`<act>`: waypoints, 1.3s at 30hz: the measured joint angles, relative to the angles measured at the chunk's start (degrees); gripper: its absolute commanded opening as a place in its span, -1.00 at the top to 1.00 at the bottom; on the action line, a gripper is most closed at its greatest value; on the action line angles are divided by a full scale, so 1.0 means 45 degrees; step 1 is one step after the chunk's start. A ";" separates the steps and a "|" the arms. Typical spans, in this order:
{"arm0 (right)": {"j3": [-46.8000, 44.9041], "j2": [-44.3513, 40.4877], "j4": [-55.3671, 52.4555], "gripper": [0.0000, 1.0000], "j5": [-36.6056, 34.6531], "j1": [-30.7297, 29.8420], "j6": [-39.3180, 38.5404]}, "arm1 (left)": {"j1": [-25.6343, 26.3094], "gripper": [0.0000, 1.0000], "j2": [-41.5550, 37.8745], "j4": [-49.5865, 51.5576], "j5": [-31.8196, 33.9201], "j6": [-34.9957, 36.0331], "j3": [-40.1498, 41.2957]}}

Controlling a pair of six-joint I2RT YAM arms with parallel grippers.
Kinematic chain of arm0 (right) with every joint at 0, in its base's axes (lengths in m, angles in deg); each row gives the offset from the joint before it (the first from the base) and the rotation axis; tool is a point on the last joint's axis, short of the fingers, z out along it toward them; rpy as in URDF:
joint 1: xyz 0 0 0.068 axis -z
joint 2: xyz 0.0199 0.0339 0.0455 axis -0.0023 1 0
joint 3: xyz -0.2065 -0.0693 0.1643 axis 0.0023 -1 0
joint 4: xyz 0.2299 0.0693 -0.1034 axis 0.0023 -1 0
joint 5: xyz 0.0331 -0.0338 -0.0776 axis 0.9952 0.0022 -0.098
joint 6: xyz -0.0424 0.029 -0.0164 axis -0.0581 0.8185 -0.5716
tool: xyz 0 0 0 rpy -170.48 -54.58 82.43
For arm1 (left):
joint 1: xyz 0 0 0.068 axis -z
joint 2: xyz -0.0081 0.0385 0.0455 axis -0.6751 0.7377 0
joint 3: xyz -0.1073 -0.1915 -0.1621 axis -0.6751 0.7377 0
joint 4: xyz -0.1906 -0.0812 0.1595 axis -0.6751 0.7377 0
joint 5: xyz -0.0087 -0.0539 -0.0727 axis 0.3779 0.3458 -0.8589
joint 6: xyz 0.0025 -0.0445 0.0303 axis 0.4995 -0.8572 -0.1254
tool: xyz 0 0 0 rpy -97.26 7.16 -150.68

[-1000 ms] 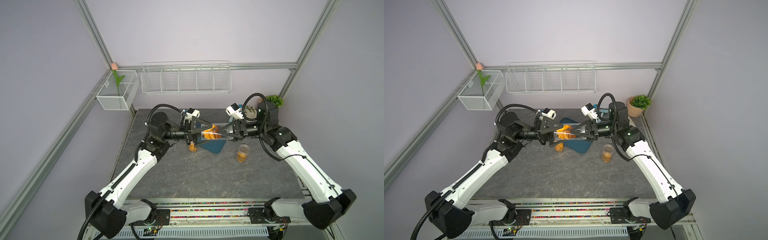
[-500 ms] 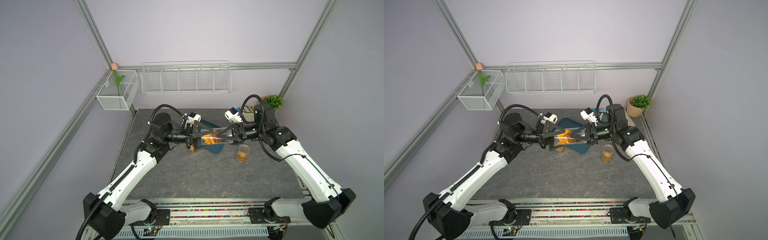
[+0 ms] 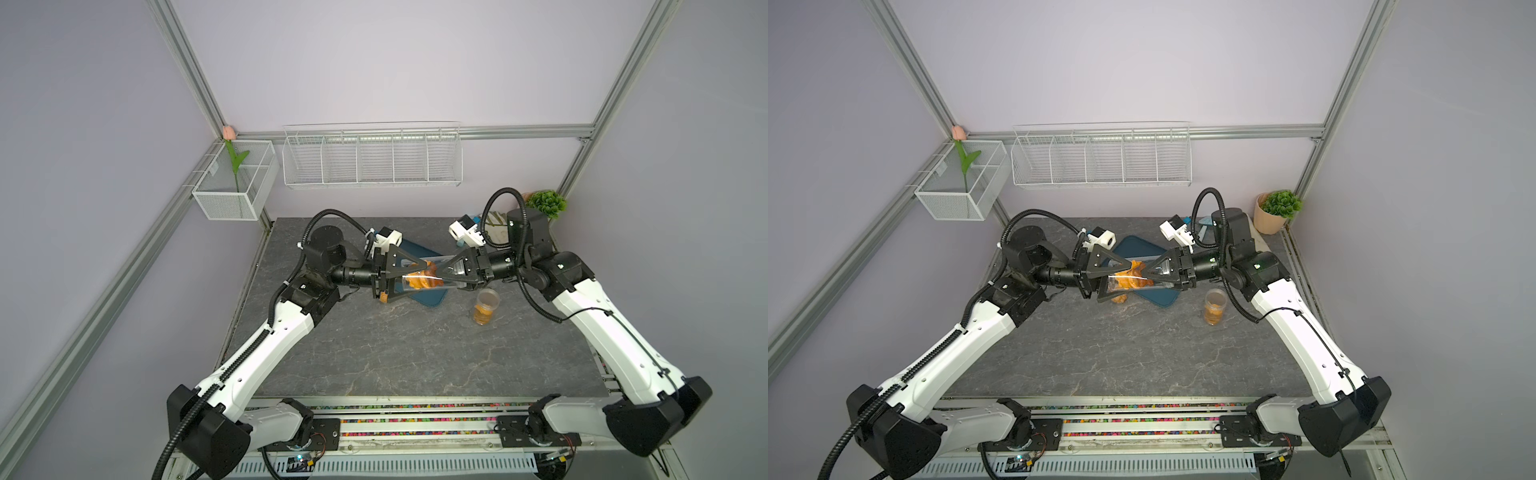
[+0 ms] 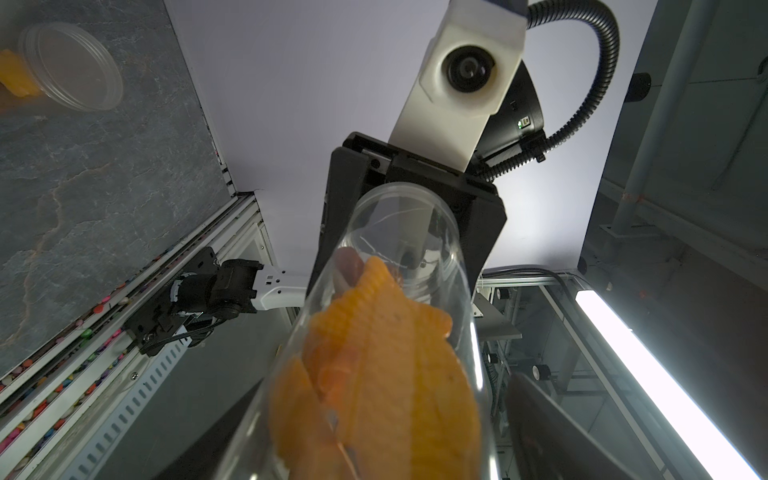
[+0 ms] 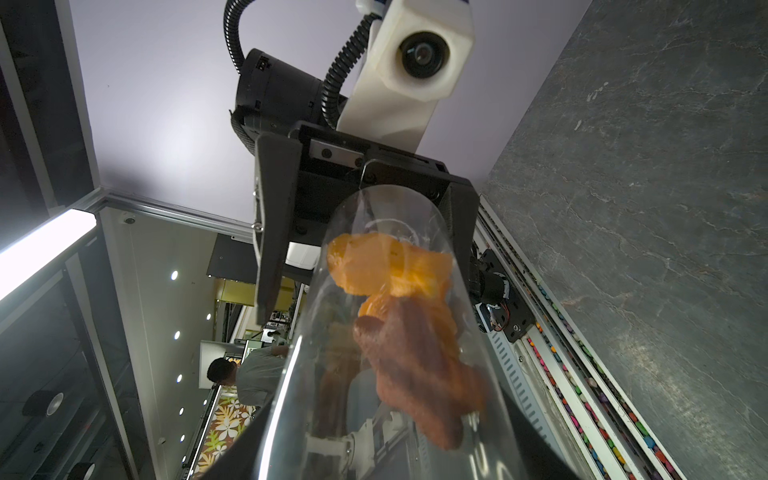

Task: Pour the cookies out of the jar
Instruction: Pick up the jar from the center of the board.

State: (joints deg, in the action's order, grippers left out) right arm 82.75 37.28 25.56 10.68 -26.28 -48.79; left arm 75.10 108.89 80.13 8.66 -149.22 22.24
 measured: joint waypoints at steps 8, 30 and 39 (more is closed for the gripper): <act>0.0010 0.0000 0.0097 -0.17 0.0000 0.0005 -0.0044 | 0.0000 -0.45 0.0087 -0.0083 0.0068 -0.0233 0.0005; 0.0010 -0.0102 0.0233 -0.40 -0.0010 0.0000 -0.0029 | 0.0000 -0.06 0.0136 -0.0452 0.0058 -0.0282 0.0010; -0.0044 -0.0112 -0.0058 -0.83 -0.0495 0.0000 0.0000 | 0.0000 -0.04 0.0107 -0.0670 0.0199 -0.0282 0.0029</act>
State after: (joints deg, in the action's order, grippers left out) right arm 82.55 36.78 25.29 8.45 -26.28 -48.79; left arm 75.10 109.37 77.11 9.55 -150.48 22.37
